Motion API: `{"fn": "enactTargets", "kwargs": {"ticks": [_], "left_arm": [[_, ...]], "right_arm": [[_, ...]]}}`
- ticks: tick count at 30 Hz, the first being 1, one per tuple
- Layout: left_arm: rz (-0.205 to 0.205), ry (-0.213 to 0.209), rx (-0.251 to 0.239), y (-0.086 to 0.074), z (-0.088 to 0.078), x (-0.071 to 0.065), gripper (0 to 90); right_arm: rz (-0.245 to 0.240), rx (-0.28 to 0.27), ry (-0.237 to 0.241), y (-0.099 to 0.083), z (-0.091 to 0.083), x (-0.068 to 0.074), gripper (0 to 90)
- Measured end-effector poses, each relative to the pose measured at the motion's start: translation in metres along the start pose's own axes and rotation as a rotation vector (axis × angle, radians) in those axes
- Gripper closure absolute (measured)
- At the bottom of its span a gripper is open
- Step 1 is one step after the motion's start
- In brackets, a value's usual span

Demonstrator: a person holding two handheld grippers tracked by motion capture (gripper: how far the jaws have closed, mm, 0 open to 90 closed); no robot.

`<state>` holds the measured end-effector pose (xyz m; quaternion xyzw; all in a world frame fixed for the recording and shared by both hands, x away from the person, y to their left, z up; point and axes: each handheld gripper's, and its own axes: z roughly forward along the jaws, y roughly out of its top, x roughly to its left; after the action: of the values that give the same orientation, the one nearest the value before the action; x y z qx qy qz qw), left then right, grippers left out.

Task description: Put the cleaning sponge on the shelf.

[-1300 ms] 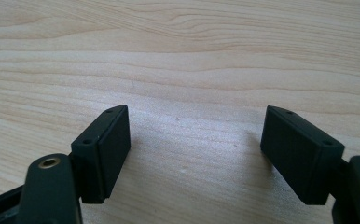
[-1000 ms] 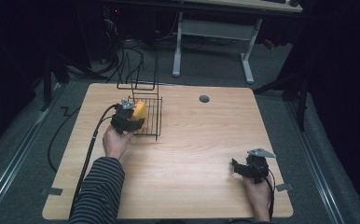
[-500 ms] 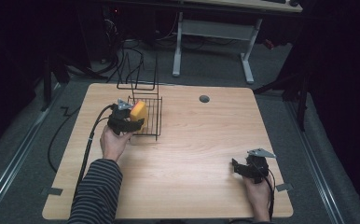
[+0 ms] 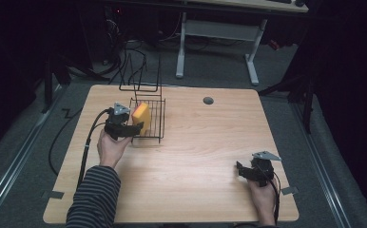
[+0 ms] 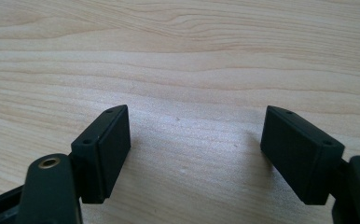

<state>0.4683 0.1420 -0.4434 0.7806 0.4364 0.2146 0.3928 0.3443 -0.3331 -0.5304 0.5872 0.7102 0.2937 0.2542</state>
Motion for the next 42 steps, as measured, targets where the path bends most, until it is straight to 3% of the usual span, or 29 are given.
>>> {"fn": "enactTargets", "kwargs": {"ticks": [19,26,42], "left_arm": [[-0.001,-0.01,-0.04,-0.009,-0.024,0.001,29.9],[-0.016,-0.028,-0.049,-0.012,-0.029,0.002,24.3],[-0.028,-0.024,-0.078,-0.022,-0.047,0.005,27.5]], "right_arm": [[0.0,0.0,0.0,0.0,0.0,0.0,24.3],[-0.002,-0.001,-0.001,0.0,0.0,0.0,24.3],[-0.002,-0.002,-0.001,0.0,0.0,0.0,24.4]]}}
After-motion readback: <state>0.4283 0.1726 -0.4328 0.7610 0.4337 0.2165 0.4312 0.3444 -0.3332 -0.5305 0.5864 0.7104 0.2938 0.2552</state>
